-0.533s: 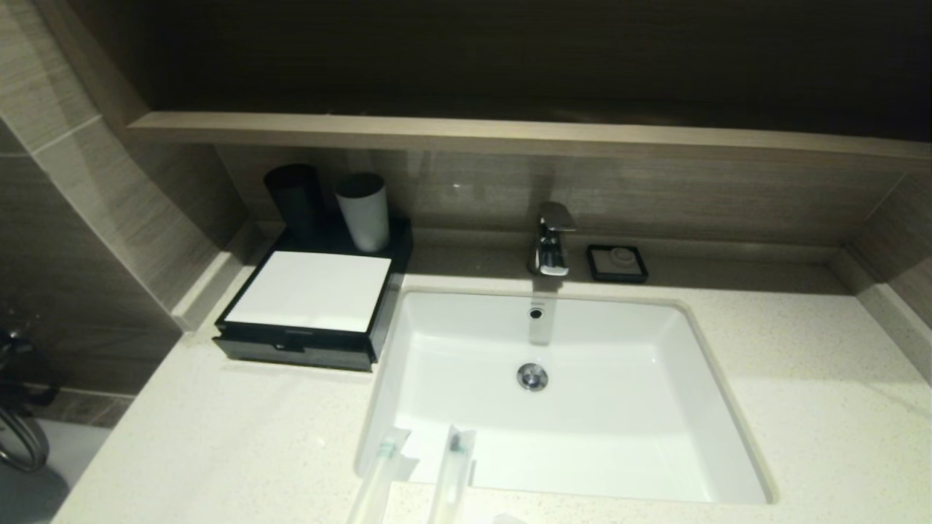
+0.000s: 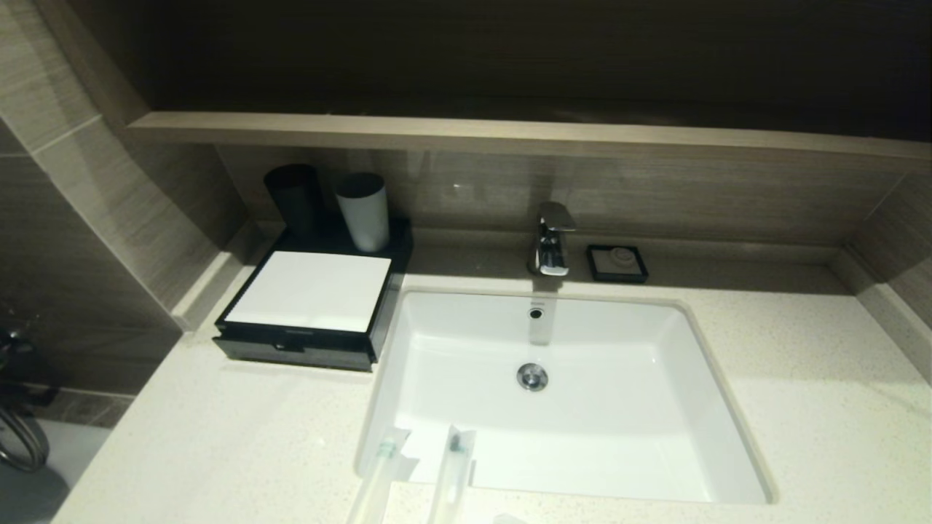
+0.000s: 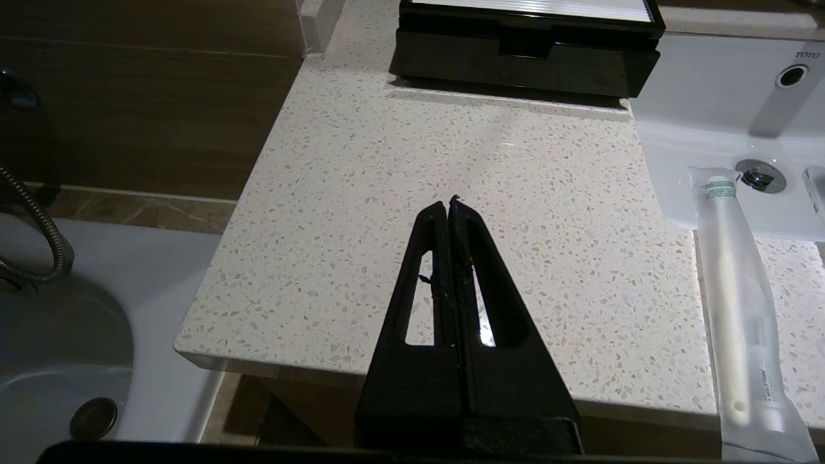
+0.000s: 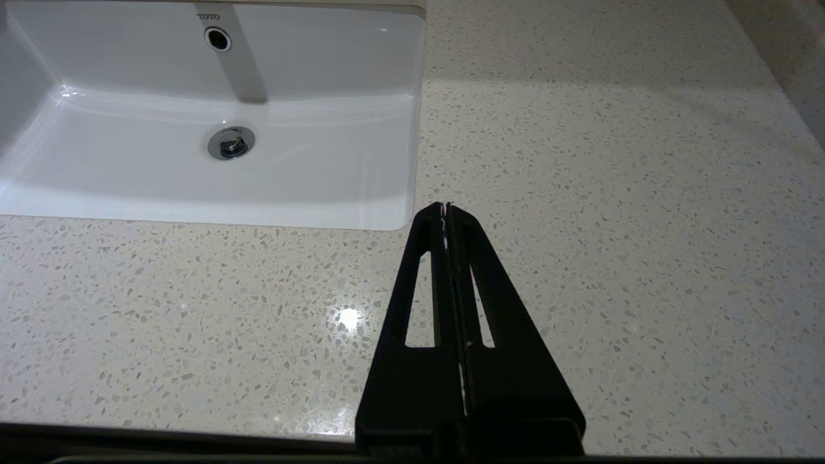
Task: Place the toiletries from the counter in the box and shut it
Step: Open the drawer
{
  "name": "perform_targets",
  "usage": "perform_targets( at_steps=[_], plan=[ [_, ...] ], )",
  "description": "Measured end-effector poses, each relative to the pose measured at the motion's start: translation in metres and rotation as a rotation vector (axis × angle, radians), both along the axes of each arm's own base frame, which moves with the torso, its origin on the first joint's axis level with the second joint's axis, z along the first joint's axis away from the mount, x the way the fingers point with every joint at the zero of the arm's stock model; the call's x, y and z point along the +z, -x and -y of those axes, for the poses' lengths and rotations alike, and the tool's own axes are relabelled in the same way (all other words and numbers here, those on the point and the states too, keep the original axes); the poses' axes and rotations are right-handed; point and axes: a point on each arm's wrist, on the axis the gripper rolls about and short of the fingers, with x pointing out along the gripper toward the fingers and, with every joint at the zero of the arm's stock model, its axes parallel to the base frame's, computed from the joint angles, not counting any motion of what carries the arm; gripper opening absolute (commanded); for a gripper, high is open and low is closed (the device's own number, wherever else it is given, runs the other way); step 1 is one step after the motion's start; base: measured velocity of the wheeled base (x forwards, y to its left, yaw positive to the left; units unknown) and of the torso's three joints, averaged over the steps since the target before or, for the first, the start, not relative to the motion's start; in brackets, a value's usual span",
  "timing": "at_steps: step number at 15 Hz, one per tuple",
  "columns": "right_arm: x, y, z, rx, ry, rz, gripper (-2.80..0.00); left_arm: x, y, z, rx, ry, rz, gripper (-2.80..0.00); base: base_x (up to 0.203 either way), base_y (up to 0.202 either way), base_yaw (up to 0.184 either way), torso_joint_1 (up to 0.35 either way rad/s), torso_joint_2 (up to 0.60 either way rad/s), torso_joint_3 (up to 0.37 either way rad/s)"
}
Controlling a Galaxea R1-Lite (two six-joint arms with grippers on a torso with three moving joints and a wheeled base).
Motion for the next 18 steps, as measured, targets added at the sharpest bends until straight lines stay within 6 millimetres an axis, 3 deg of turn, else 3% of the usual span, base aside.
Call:
perform_targets(
  at_steps=[18],
  plan=[
    [0.0,0.0,0.0,0.0,0.0,0.0,-2.8,-0.0001,0.0,0.0,0.002,-0.01,-0.001,-2.8,0.0,0.0,0.0,0.0,0.0,0.0]
  ],
)
